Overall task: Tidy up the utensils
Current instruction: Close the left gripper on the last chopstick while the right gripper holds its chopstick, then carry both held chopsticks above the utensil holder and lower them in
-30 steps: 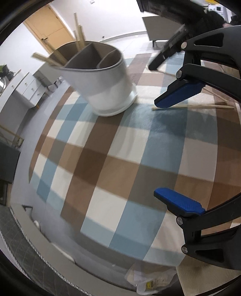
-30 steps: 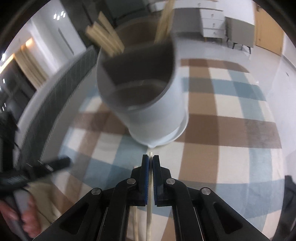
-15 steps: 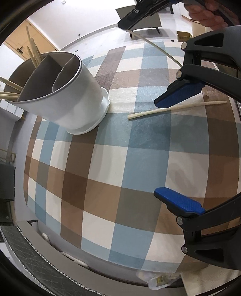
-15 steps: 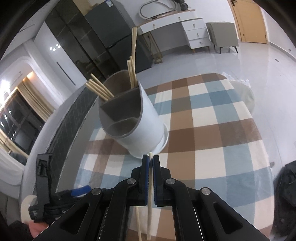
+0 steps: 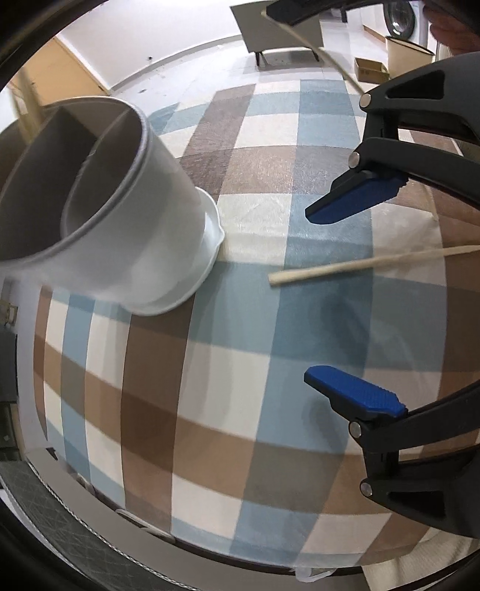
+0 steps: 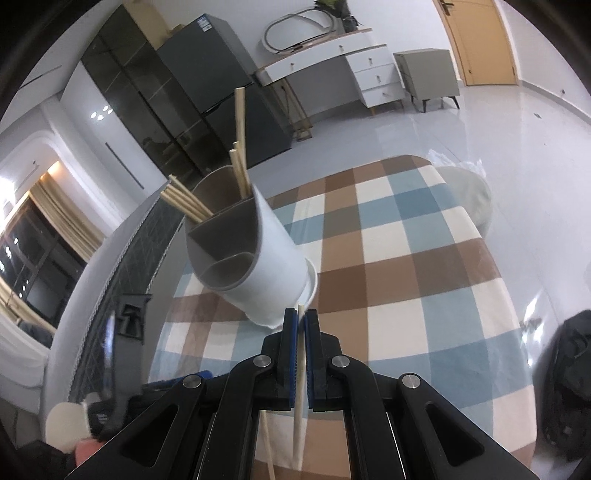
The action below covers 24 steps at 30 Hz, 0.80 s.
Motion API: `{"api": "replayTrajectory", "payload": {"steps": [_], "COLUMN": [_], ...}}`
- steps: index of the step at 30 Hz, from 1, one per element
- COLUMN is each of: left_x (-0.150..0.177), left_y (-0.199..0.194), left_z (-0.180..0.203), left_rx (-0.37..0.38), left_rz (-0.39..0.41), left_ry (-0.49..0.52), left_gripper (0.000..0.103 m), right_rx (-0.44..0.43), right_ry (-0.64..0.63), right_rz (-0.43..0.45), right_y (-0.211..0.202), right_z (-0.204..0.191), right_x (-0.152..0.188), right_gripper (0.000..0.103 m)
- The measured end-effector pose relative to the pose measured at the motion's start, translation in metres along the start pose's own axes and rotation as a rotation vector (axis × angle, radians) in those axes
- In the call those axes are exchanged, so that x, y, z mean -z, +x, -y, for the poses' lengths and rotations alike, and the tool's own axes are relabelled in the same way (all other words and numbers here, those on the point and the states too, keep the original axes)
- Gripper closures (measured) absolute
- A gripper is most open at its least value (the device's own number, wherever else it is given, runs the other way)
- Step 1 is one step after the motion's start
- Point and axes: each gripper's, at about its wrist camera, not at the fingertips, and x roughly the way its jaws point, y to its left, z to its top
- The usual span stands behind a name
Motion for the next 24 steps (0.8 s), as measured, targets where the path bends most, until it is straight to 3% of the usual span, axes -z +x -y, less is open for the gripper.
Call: {"api": "replayTrajectory", "payload": {"steps": [6, 8, 11, 14, 15, 16, 24], "left_x": [-0.005, -0.005, -0.002, -0.002, -0.003, -0.003, -0.008], "left_y": [0.018, 0.022, 0.025, 0.026, 0.026, 0.027, 0.008], "left_z": [0.007, 0.010, 0.022, 0.032, 0.032, 0.032, 0.024], "left_rx": [-0.036, -0.046, -0.125, -0.161, -0.159, -0.141, -0.052], "left_rz": [-0.026, -0.039, -0.032, -0.020, -0.016, -0.013, 0.083], "left_ry": [-0.017, -0.008, 0.059, 0.089, 0.088, 0.076, 0.041], "left_gripper": [0.031, 0.041, 0.049, 0.075, 0.095, 0.101, 0.101], "right_rx": [-0.020, -0.025, -0.031, -0.031, -0.029, -0.026, -0.010], "right_ry": [0.008, 0.010, 0.018, 0.024, 0.024, 0.023, -0.015], "right_rz": [0.010, 0.012, 0.018, 0.018, 0.018, 0.018, 0.016], "right_y": [-0.003, -0.003, -0.004, -0.004, -0.004, -0.004, -0.001], "right_z": [0.001, 0.000, 0.001, 0.002, 0.002, 0.002, -0.004], "right_x": [-0.002, -0.003, -0.005, -0.005, -0.005, -0.005, -0.003], "right_gripper": [0.100, 0.100, 0.100, 0.100, 0.100, 0.100, 0.100]}}
